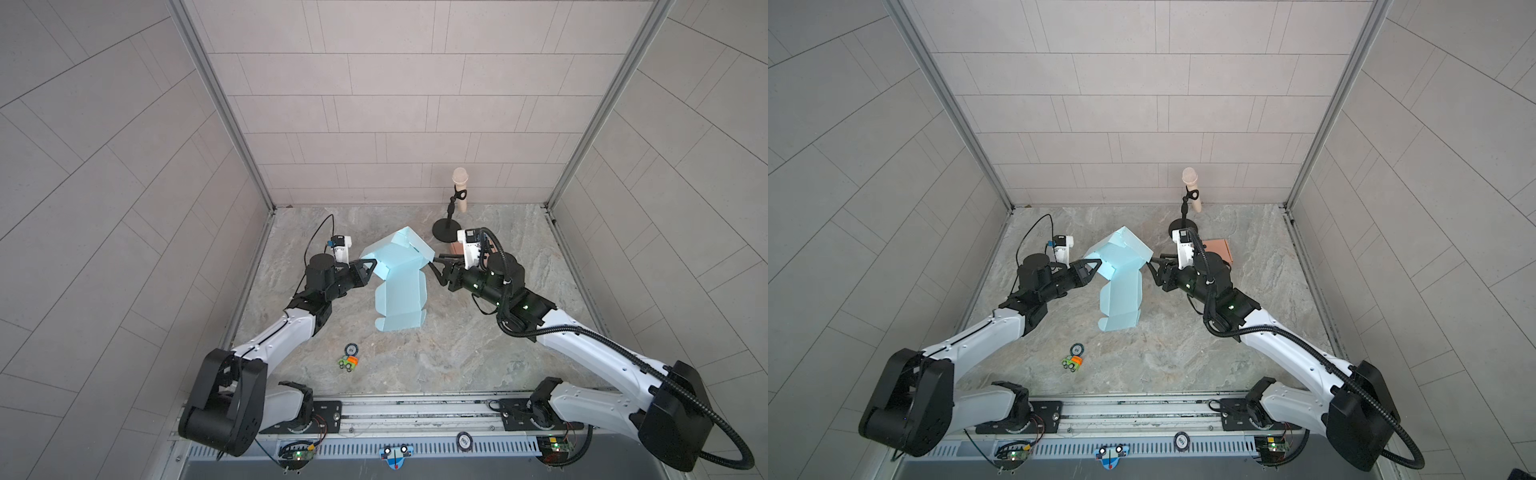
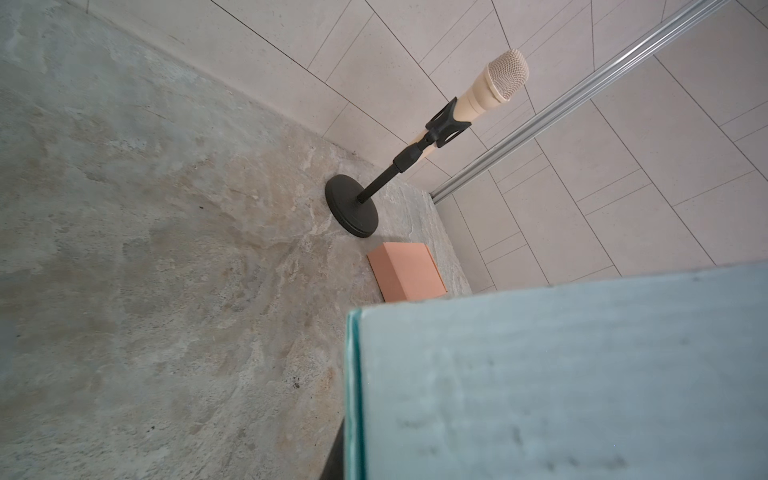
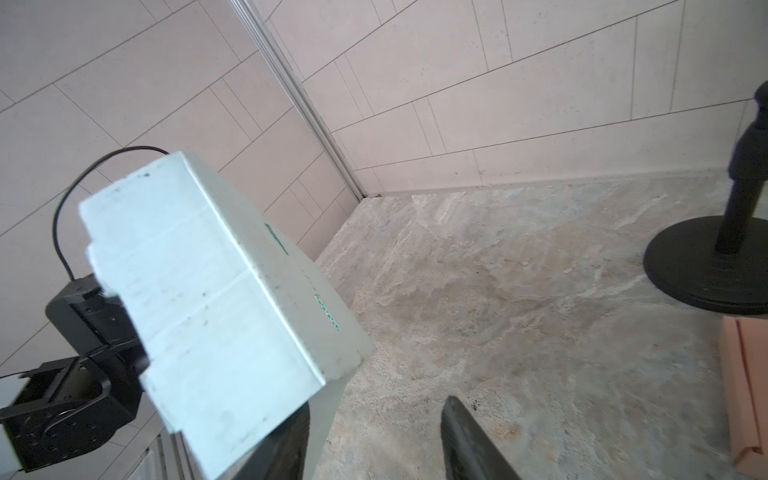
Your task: Fold the paper box
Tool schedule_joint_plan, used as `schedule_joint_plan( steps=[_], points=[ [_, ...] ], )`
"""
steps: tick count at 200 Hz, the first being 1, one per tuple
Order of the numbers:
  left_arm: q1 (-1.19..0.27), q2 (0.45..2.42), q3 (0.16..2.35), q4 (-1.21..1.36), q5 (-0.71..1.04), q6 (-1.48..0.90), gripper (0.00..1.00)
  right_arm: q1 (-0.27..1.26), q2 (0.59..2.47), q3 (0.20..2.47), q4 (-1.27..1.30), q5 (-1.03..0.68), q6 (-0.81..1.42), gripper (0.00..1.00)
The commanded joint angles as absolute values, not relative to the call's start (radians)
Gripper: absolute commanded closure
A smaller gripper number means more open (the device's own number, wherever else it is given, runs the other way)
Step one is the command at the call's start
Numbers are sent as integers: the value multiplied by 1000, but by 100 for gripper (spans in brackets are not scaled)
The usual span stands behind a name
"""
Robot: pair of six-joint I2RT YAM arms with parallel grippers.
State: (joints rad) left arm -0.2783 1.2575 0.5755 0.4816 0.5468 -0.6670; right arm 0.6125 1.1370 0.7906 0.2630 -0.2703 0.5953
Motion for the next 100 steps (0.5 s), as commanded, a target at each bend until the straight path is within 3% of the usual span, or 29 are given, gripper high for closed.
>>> schedule_joint_plan(
  steps=[1,100],
  points=[
    [-290,1263,590,514,577,-656,88,623,1158,827,333,-318,629,45],
    [-302,1269,588,525,580,-658,88,640,1199,836,402,-339,692,40]
  ],
)
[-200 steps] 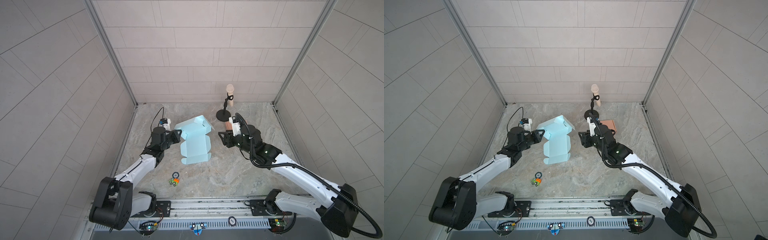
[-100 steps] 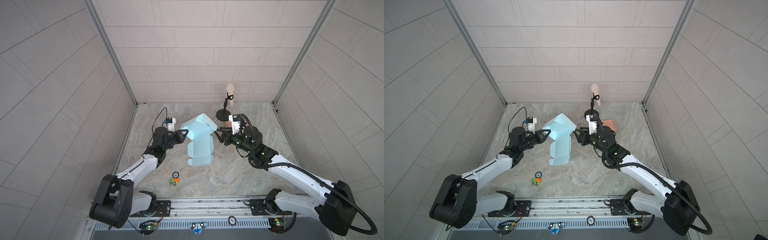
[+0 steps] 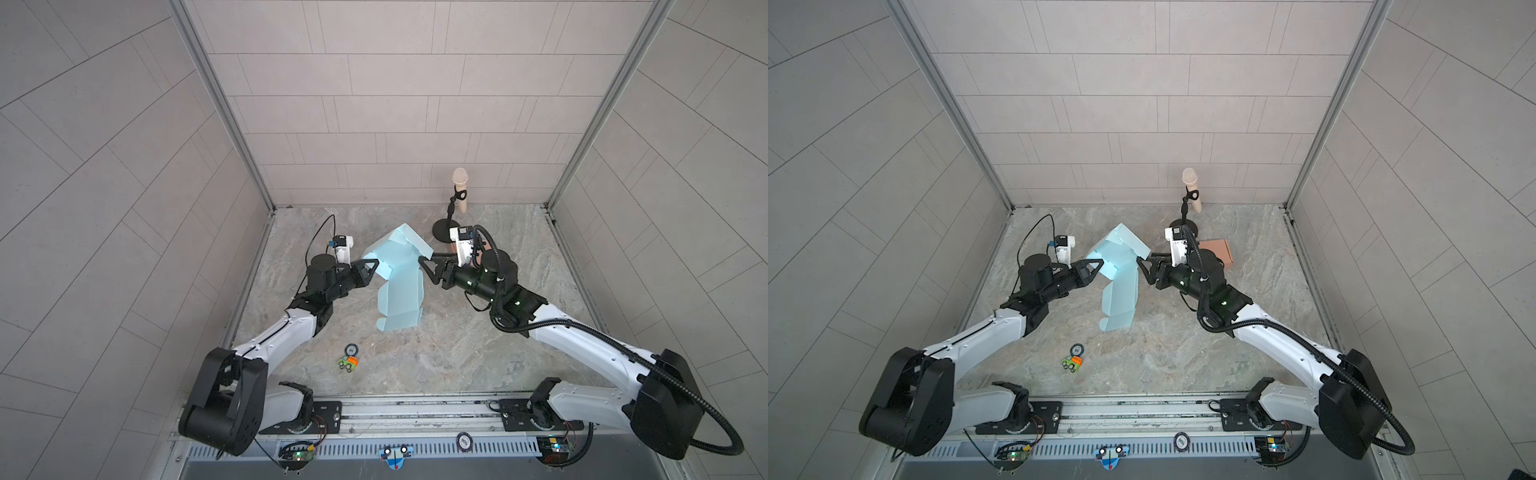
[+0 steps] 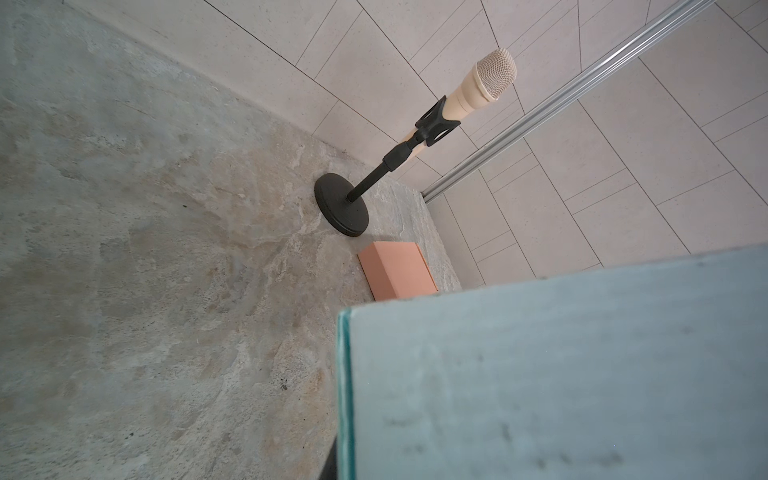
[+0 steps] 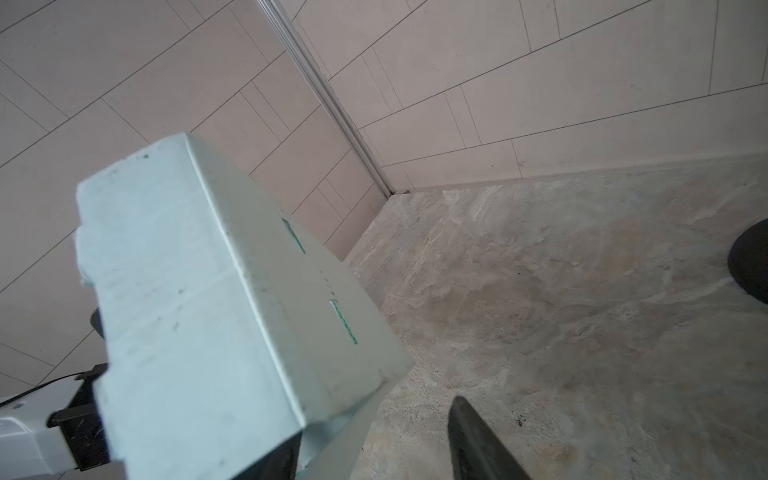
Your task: Fold the paper box
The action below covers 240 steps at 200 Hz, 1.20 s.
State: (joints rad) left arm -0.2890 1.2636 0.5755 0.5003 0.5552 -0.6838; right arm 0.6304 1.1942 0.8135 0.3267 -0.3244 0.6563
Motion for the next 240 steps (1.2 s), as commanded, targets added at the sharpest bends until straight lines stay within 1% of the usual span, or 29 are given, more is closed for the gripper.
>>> schedule_joint_plan(
  steps=[1,17,42,56,99,121,141,163,209,240],
  points=[
    [-302,1269,588,525,580,-658,88,641,1200,838,401,-338,692,40],
    [-303,1268,588,519,579,-654,88,642,1216,849,363,-318,690,41],
    [-302,1259,587,507,573,-652,89,642,1238,897,226,-287,651,43],
    [-302,1256,598,459,557,-640,89,642,1230,921,147,-284,615,44],
    [-297,1257,598,421,540,-625,89,640,1119,1013,-157,-252,420,43],
    [-297,1252,594,412,536,-609,89,639,1071,1049,-265,-253,340,43],
    [-299,1247,595,384,528,-580,89,630,1055,1075,-311,-248,312,43],
    [-306,1241,588,365,517,-559,89,602,1089,1117,-333,-268,314,44],
    [-322,1235,584,358,523,-542,89,595,1215,1181,-338,-388,313,46],
    [-324,1235,587,357,524,-541,88,600,1257,1192,-321,-522,276,48]
  ],
)
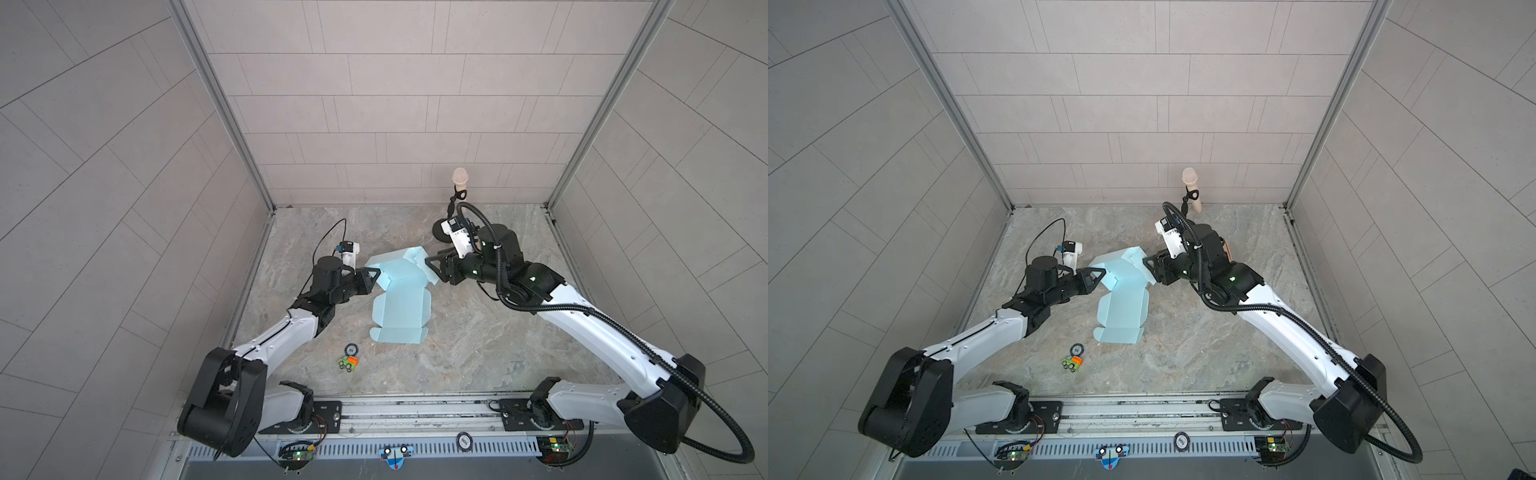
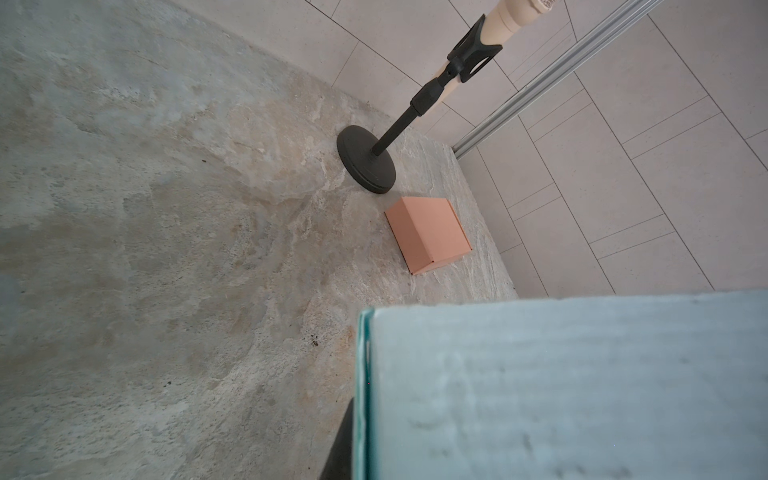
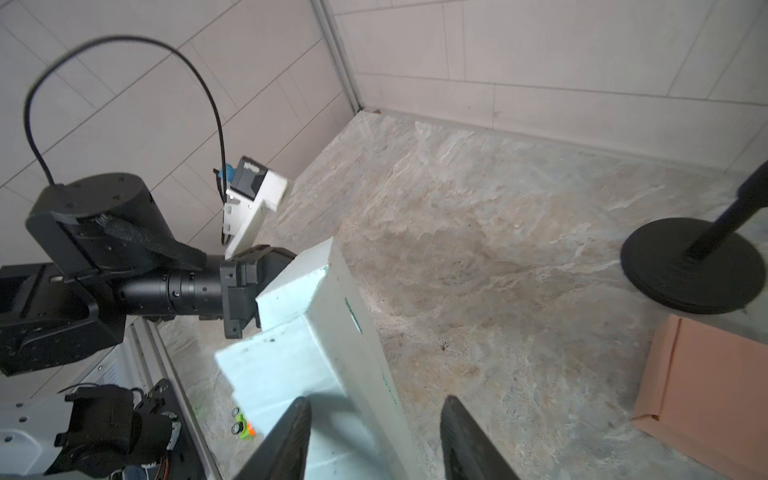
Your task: Fold the paper box
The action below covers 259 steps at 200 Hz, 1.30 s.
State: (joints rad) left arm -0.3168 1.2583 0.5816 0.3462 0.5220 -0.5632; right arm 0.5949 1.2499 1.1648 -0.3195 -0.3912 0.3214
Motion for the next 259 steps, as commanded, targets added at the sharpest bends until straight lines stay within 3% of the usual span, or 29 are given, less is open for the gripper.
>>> schedule_joint_plan(
  steps=[1,64,171,259],
  points=[
    [-324,1235,587,356,524,-541,88,602,1257,1193,-321,-524,275,48],
    [-328,1264,598,342,509,-540,89,651,1295,1205,-347,-480,247,58],
    [-343,1260,611,253,423,-520,89,750,1428,1266,-406,-238,259,56],
    [-432,1183,619,119,312,-541,89,880,1583,1415,-575,203,271,59]
  ],
)
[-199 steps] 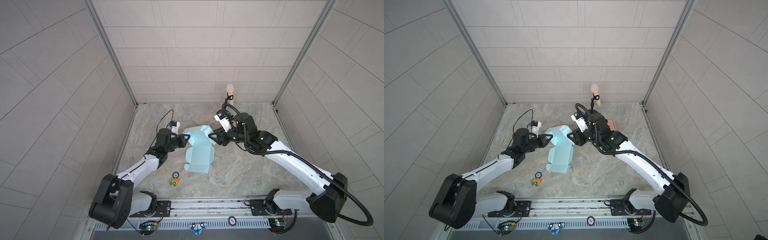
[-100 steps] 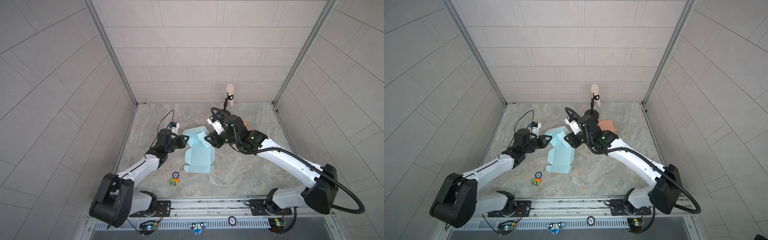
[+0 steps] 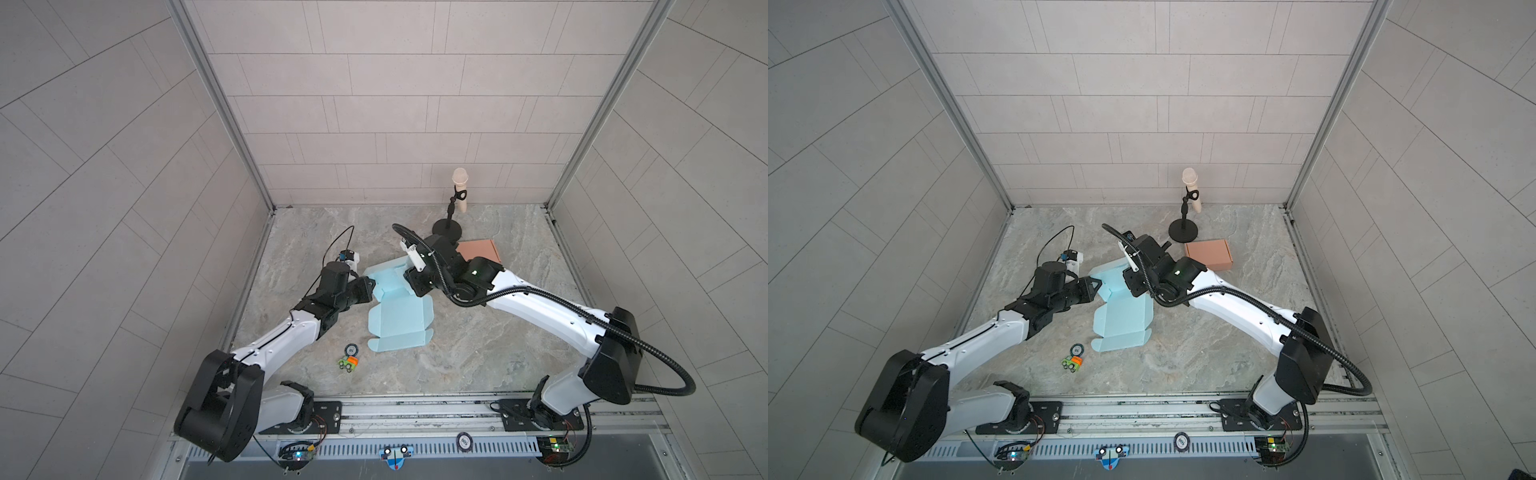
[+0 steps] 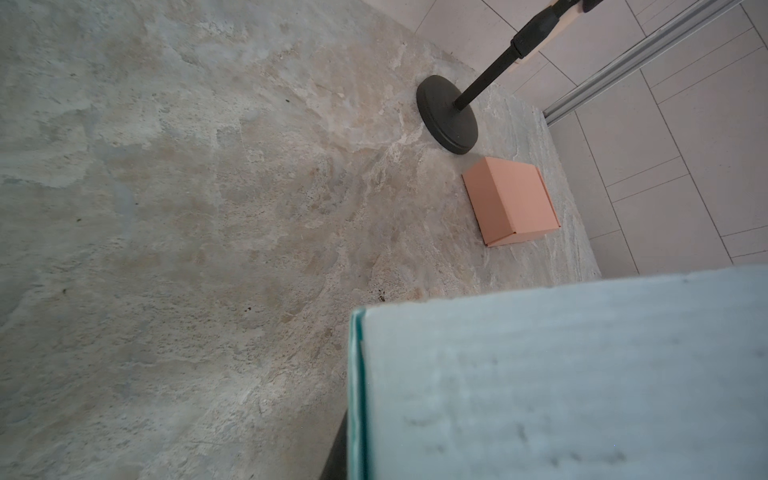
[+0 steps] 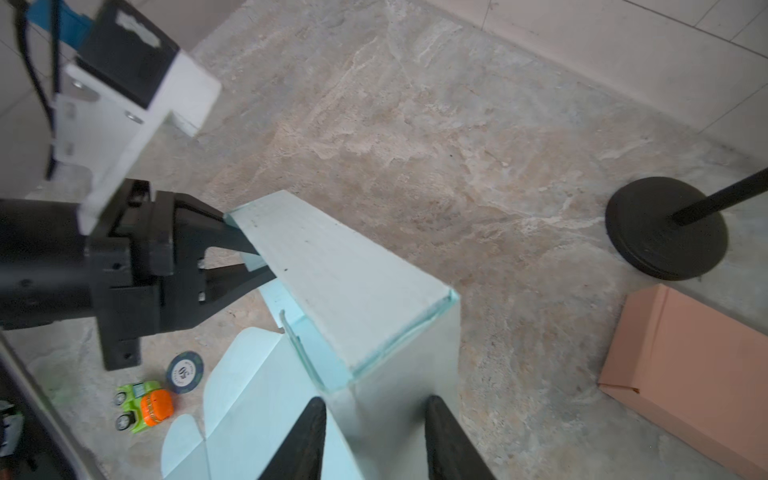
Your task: Fold the paper box
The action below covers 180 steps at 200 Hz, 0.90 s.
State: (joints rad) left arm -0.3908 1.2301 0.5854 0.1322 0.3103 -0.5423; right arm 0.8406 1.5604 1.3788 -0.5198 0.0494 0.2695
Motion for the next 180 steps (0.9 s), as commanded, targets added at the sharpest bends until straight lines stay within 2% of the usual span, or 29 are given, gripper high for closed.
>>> schedule_joint_plan(
  steps=[1,104,127,148,180],
  points=[
    [-434,1182,619,118,311,-542,89,880,1584,1416,-577,206,271,59],
    [-494,1139,622,126,330,-627,89,1008,1720,1548,-767,676,290,65],
    [-494,1127,627,120,341,-637,90,1013,1743,1564,-788,729,307,70],
    [-494,1117,621,129,343,-656,90,1017,1760,1580,-803,776,315,80],
    [-494,1100,614,151,351,-668,90,1029,1812,1631,-854,871,310,81]
  ],
)
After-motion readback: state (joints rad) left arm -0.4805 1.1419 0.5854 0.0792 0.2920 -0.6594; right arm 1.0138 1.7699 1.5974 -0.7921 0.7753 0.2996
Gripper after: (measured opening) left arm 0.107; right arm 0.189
